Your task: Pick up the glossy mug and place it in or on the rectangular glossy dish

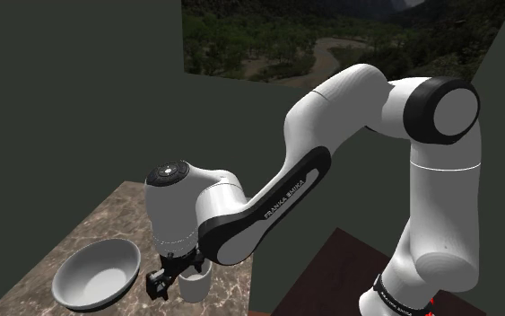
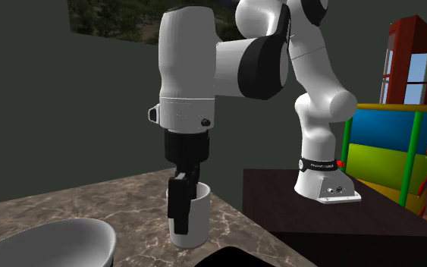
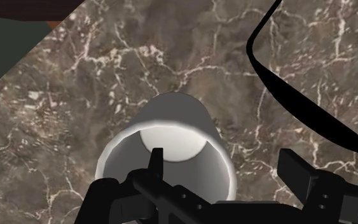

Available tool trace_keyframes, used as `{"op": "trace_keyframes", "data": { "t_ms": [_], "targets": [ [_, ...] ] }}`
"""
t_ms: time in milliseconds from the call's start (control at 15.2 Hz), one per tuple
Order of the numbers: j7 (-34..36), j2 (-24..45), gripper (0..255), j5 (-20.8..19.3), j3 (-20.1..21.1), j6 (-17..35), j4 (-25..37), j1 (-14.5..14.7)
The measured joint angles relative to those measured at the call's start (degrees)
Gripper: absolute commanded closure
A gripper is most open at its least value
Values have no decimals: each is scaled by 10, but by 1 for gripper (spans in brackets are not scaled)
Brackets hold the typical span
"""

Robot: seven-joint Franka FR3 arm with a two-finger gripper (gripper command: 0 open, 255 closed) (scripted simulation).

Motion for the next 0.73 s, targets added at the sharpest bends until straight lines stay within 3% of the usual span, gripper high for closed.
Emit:
{"op": "trace_keyframes", "data": {
  "t_ms": [66,726],
  "targets": [
    [0,0,255,0,0,0,0,0],
    [0,0,255,0,0,0,0,0]
  ]
}}
